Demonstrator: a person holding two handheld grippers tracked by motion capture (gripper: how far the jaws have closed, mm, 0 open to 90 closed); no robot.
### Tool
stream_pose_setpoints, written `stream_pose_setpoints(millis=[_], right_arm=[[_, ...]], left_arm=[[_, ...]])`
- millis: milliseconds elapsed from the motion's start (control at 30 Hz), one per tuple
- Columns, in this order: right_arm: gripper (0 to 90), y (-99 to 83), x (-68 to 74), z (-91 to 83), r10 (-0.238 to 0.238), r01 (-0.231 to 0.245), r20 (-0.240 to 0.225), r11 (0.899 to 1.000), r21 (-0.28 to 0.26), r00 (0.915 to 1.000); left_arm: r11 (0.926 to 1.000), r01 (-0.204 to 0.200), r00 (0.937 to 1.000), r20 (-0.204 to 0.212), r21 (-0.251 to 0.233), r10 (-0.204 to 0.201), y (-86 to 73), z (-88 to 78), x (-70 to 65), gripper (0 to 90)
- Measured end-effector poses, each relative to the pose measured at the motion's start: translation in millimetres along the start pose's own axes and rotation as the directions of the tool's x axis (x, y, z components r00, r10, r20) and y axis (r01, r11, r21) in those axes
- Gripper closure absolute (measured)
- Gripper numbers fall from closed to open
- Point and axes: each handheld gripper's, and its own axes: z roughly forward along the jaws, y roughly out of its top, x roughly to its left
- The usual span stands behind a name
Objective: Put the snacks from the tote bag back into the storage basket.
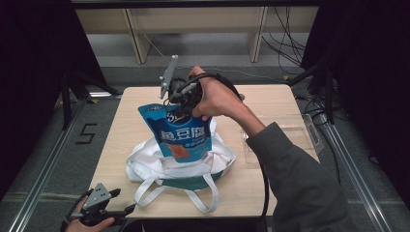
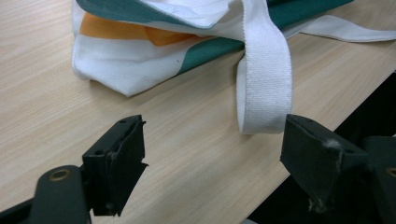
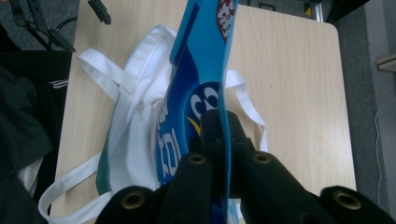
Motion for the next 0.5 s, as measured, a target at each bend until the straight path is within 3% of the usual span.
stream_pose_setpoints(millis=[33, 100, 133, 200, 233, 267, 367, 433, 500], right_arm=[[90.0, 0.3, 0.0, -3.7, 0.004, -0.004, 0.002, 1.000, 0.001, 1.0000], [90.0, 0.1, -2.6, -10.9, -0.018, 0.018, 0.020, 1.000, 0.001, 0.9996], [90.0, 0.1, 0.2, -15.6, 0.030, -0.030, 0.017, 0.999, 0.021, 0.9994], [90.0, -0.4, 1.3, -22.4, 0.046, -0.046, 0.021, 0.999, 0.025, 0.9987], [90.0, -0.9, -0.9, -25.0, 0.022, -0.023, 0.023, 1.000, 0.012, 0.9995], [90.0, -1.7, -0.8, -28.6, 0.030, -0.030, 0.023, 0.999, 0.015, 0.9993], [90.0, -4.6, -2.5, -34.3, 0.030, -0.030, 0.029, 1.000, 0.007, 0.9991], [90.0, -11.3, -2.8, -44.3, 0.067, -0.067, 0.045, 0.998, 0.011, 0.9967], [90.0, -14.6, -4.4, -47.1, 0.067, -0.068, 0.061, 0.998, 0.009, 0.9959]], left_arm=[[0.9998, 0.017, 0.9999, 0.004, -0.014, -0.017, 0.0, 0.6, -1.1, 21.0], [0.9998, -0.013, 0.9999, -0.005, 0.012, 0.013, 0.4, -1.1, 1.2, 21.0], [0.9994, -0.035, 0.9994, 0.000, 0.005, 0.035, 0.5, -1.0, 2.5, 21.0], [1.0000, 0.001, 1.0000, 0.001, -0.001, -0.001, 0.1, -0.5, 0.4, 21.0], [0.9990, -0.037, 0.9993, 0.001, 0.023, 0.037, 0.9, -2.7, 2.9, 21.0], [0.9982, -0.050, 0.9987, -0.004, 0.032, 0.050, 1.4, -3.4, 3.7, 21.0], [0.9982, -0.051, 0.9987, 0.000, 0.030, 0.051, 1.1, -3.3, 3.8, 21.0], [0.9983, -0.048, 0.9988, -0.006, 0.033, 0.049, 1.2, -3.5, 4.1, 21.0], [0.9985, -0.047, 0.9989, -0.009, 0.028, 0.047, 0.9, -3.1, 4.0, 21.0]])
